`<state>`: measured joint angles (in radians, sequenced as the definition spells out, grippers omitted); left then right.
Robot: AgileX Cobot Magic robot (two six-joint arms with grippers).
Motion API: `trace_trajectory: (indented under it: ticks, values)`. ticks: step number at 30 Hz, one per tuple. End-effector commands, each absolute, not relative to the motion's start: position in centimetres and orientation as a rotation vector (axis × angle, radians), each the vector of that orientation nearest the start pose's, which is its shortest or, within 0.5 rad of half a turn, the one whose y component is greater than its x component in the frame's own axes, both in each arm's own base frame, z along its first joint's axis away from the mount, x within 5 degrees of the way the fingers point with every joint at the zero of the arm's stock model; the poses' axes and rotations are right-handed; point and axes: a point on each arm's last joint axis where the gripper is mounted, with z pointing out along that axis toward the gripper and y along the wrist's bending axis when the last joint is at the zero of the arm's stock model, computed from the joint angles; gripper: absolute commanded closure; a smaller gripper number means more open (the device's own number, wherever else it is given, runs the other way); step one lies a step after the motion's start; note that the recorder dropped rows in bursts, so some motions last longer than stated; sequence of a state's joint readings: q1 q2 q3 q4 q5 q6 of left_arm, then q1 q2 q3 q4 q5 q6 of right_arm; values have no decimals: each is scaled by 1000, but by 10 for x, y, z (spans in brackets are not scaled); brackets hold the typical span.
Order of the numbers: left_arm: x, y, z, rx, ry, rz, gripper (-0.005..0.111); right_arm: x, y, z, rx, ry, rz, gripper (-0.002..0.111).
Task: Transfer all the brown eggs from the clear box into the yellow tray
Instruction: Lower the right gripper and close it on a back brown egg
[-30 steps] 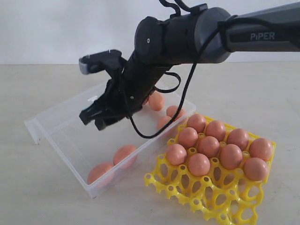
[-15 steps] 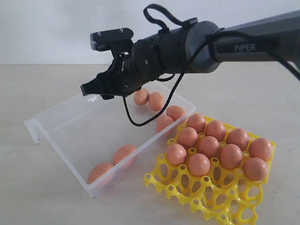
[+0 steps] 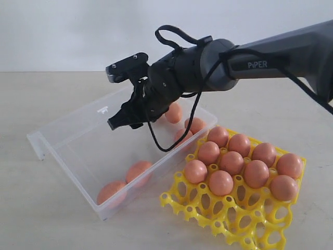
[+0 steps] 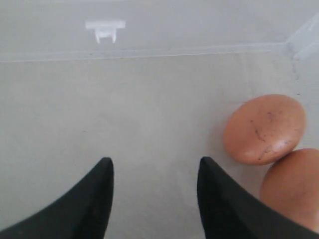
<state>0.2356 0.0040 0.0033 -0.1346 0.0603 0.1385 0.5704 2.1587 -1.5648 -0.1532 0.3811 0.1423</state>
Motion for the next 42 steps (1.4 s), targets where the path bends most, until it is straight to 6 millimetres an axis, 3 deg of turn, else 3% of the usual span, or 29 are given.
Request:
trace_trajectory:
  ticks: [1,6,17,23,26,32,39,42]
  values:
    - [55,12,208,-170,1530,186,103,417,229,167,-548,2400,128,65]
    - [55,12,208,-170,1530,186,103,423,211,165,-515,2438,83,65]
    - [55,12,208,-170,1530,186,103,426,214,139,-516,2471,91,65]
    - [55,12,208,-170,1530,186,103,419,217,152,-479,2504,136,65]
    - [55,12,208,-170,1530,186,103,409,219,166,-564,2539,108,65]
    - [55,12,208,-170,1530,186,103,410,220,185,-631,2430,98,65]
    - [55,12,208,-170,1530,186,103,423,230,176,-609,2290,171,65]
    - [55,13,209,-170,1526,187,103,424,231,168,-572,2309,186,65]
